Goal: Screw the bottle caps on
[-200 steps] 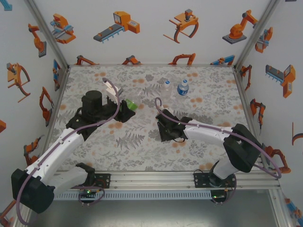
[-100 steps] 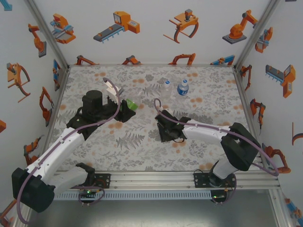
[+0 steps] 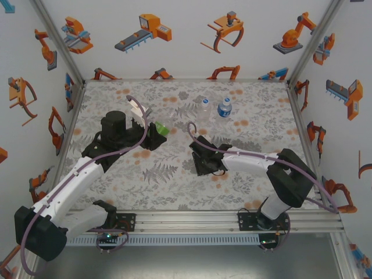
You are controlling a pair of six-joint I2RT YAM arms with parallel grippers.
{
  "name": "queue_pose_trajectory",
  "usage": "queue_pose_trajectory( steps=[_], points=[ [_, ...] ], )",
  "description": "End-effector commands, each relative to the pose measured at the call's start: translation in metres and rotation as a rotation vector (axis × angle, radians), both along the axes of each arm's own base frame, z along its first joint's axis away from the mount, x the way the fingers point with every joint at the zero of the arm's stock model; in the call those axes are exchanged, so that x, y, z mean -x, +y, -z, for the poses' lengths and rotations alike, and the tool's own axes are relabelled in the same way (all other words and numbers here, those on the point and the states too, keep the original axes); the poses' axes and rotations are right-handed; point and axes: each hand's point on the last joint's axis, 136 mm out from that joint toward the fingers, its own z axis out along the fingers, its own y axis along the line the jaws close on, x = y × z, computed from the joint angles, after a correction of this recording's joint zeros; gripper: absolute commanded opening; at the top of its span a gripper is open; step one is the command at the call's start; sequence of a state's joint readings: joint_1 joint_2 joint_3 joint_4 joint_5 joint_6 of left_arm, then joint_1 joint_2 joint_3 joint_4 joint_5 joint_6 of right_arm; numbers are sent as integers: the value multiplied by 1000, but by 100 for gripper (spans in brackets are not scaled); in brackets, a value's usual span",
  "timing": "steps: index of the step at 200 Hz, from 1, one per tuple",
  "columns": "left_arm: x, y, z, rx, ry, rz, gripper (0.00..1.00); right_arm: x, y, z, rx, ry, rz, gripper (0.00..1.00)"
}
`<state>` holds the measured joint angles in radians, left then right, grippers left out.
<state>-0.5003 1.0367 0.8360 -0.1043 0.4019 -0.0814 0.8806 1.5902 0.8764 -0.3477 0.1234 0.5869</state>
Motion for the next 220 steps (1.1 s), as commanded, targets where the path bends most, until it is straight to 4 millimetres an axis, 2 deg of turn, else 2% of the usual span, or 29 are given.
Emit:
queue_pose_trajectory(
  steps=[1,33,61,116,220],
  points=[
    [-1,-1,-21,39,-31,5,0,-1,2,-14,-12,-22,-2,43],
    [-2,-2,-21,41,-32,4,0,0,4,-29,-40,-37,-4,43],
    [-3,-2,-20,42,-27,3,0,2,3,-33,-51,-35,-4,43],
    [-4,-3,-19,45,-25,6,0,6,5,-16,-43,6,-1,42],
    [-5,-3,-17,41,-21,5,0,5,4,-7,-25,14,5,44]
  ],
)
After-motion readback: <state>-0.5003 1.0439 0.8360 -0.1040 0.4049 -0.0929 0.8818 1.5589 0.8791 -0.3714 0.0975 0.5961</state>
